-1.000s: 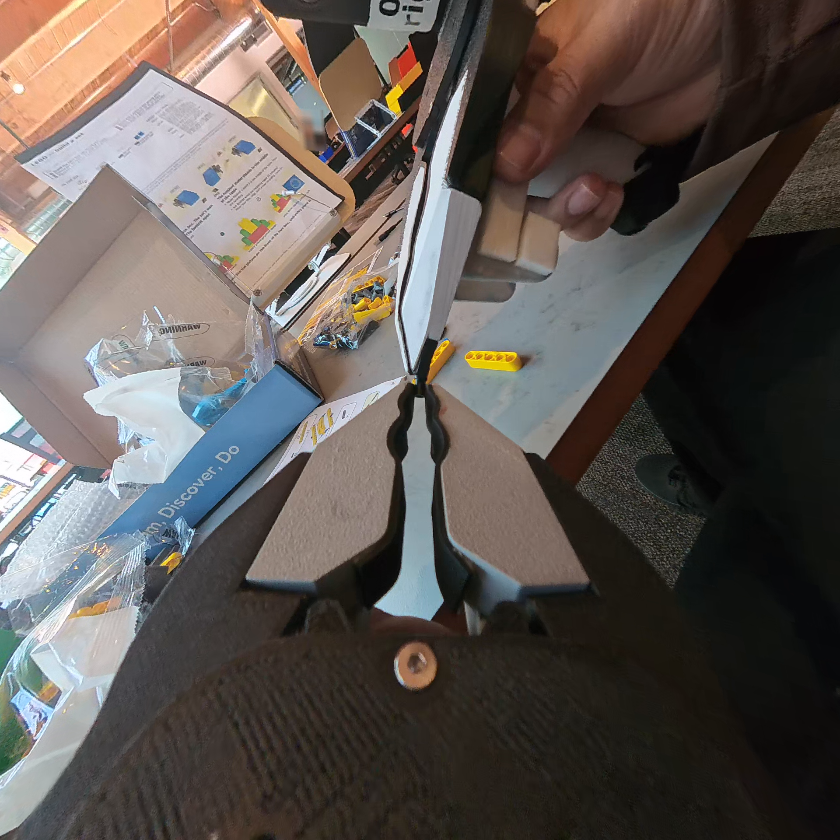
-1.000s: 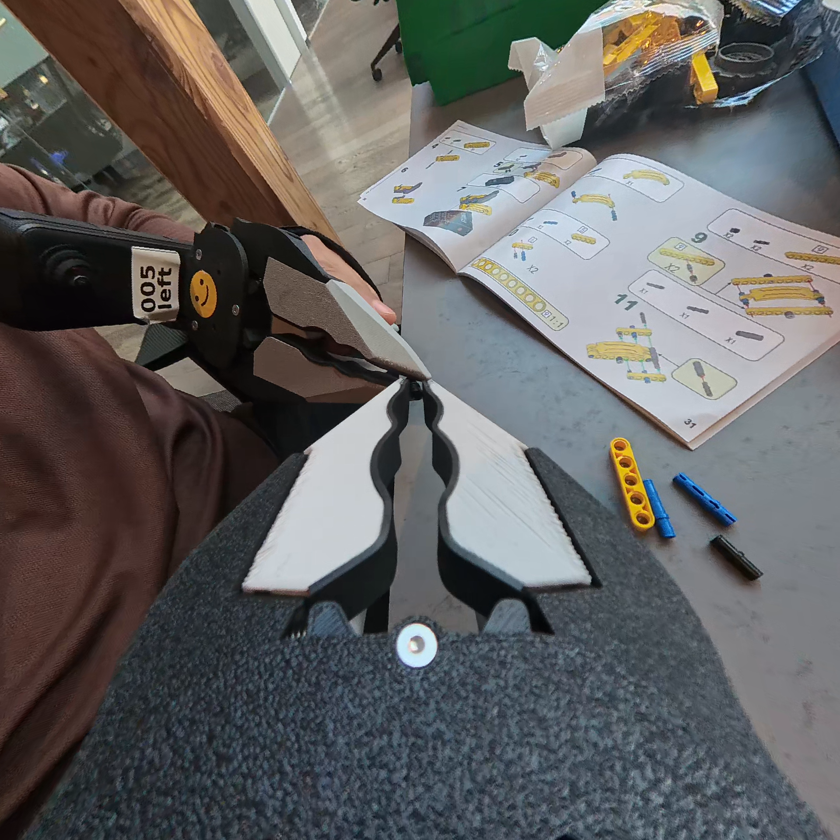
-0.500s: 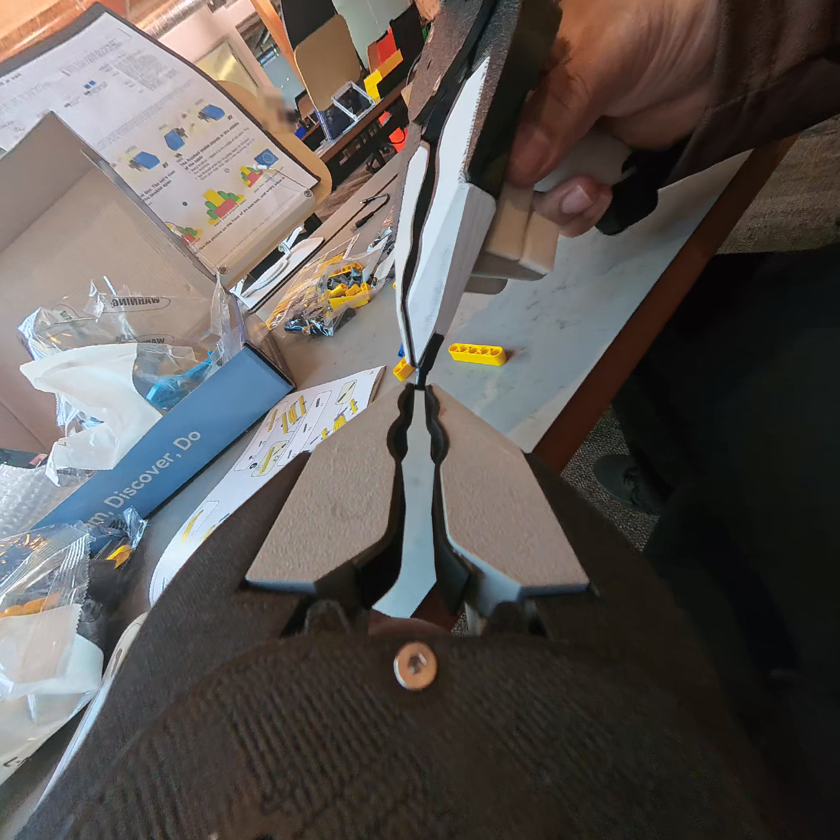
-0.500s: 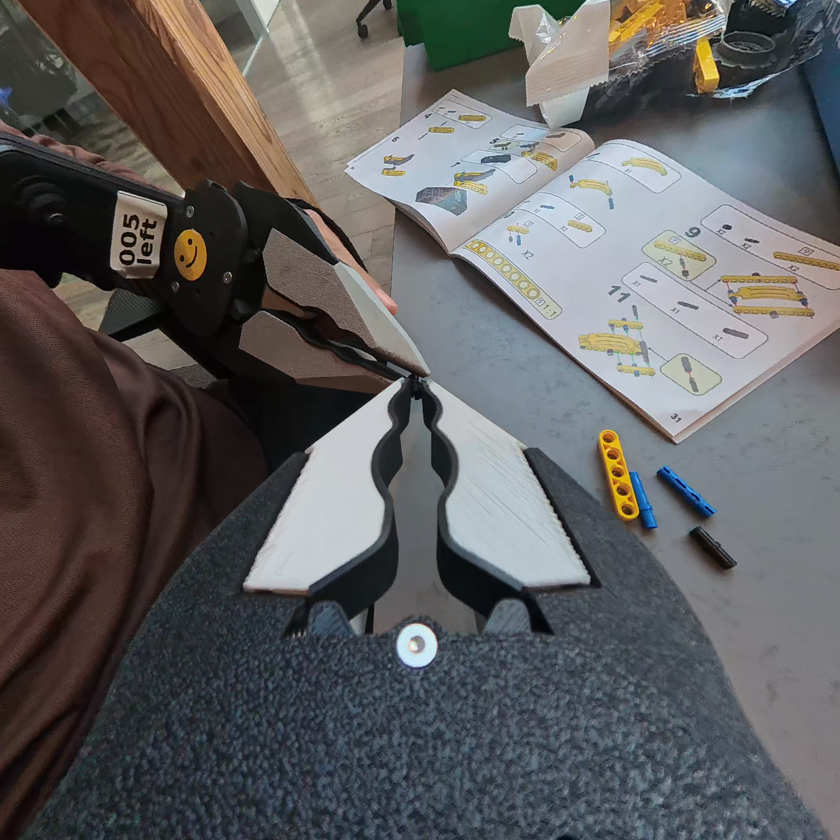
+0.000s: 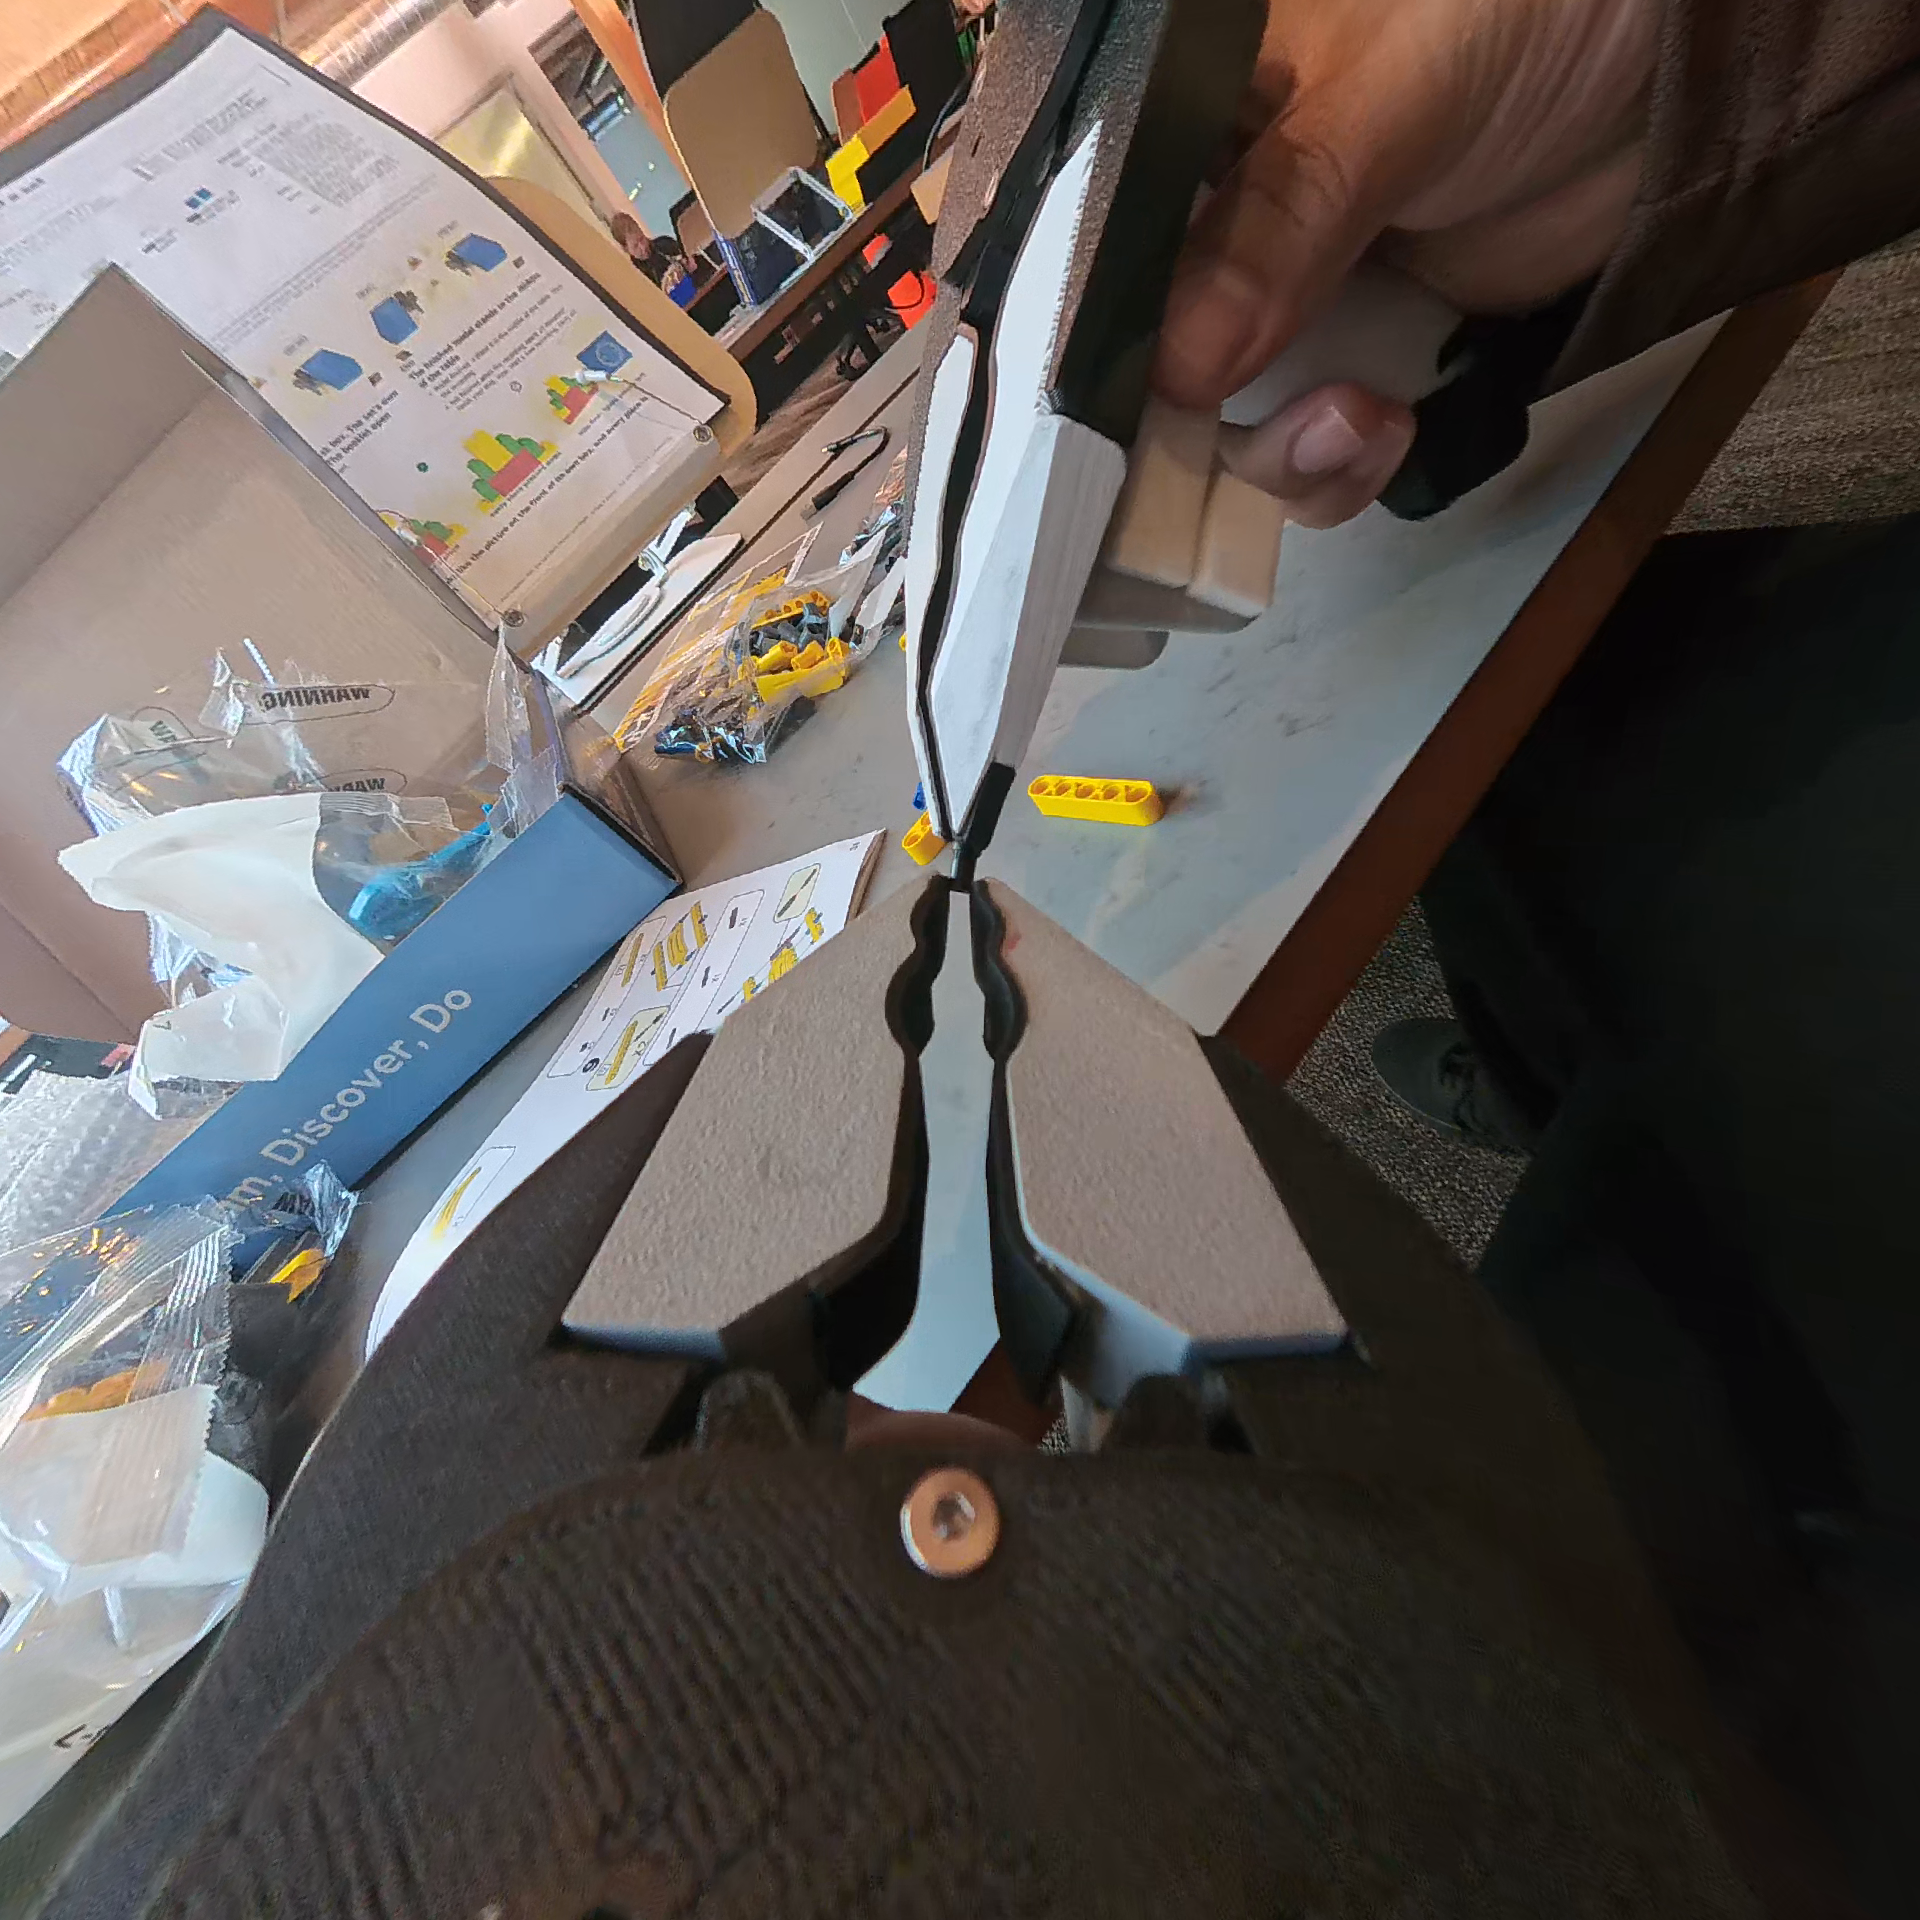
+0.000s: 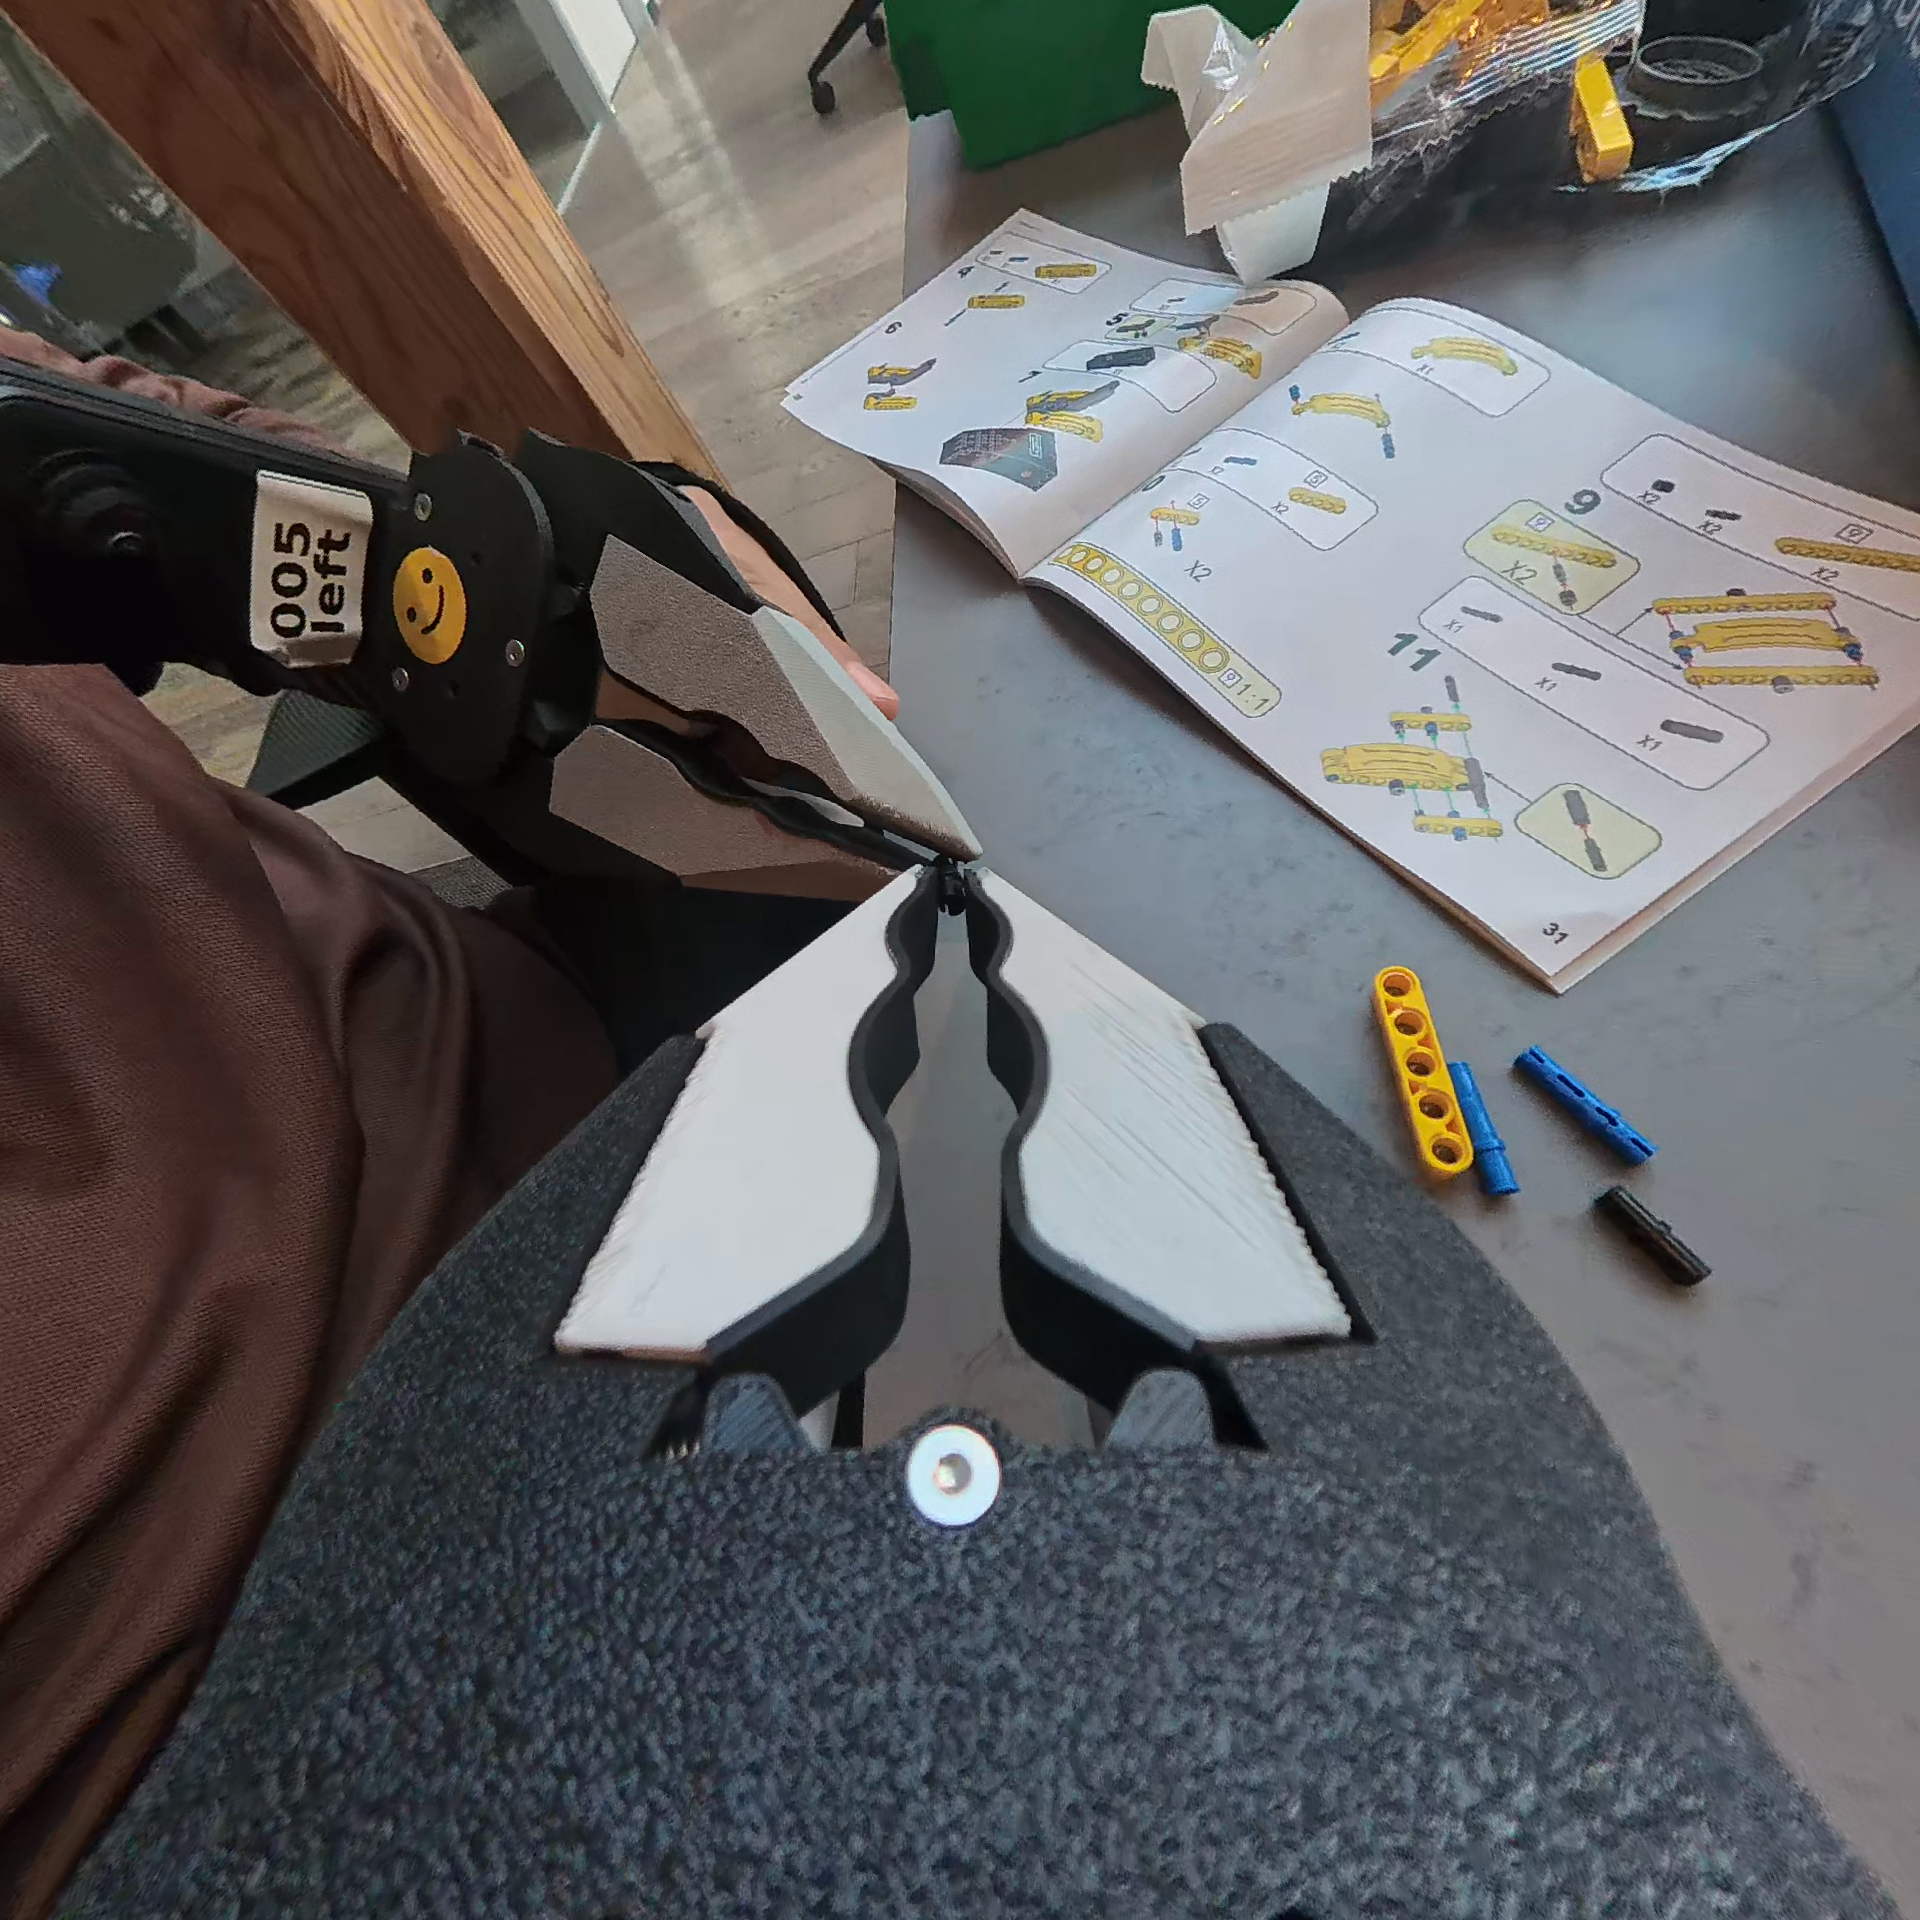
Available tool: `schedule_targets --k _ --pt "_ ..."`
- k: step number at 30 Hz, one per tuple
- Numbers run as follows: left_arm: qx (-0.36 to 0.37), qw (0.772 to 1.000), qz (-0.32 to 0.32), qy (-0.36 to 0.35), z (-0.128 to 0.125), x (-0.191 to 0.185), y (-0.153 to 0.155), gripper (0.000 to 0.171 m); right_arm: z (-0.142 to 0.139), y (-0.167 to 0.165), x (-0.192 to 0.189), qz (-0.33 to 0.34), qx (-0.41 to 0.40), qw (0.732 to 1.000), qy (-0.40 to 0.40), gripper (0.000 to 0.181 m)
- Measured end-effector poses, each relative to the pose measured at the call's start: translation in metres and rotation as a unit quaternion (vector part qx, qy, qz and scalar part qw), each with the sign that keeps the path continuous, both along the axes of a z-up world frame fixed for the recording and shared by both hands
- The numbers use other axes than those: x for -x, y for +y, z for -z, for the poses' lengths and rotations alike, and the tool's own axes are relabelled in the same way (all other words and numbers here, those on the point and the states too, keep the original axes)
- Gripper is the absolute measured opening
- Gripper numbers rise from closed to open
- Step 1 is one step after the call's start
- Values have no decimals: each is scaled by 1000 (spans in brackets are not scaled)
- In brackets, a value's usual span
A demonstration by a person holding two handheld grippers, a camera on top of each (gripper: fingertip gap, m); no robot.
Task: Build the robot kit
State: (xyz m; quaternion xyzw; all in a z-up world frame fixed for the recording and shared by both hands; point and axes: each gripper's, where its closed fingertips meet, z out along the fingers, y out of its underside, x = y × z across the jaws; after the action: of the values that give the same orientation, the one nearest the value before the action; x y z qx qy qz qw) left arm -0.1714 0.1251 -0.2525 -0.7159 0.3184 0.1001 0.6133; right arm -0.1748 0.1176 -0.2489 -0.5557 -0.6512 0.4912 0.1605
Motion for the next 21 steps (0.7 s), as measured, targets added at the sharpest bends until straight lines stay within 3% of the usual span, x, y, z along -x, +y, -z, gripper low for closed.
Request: schedule_targets --k 21 --pt "-5 1000 -2 5 -2 0 0 1 -1 -2 0 -8 -13 1000 8 4"
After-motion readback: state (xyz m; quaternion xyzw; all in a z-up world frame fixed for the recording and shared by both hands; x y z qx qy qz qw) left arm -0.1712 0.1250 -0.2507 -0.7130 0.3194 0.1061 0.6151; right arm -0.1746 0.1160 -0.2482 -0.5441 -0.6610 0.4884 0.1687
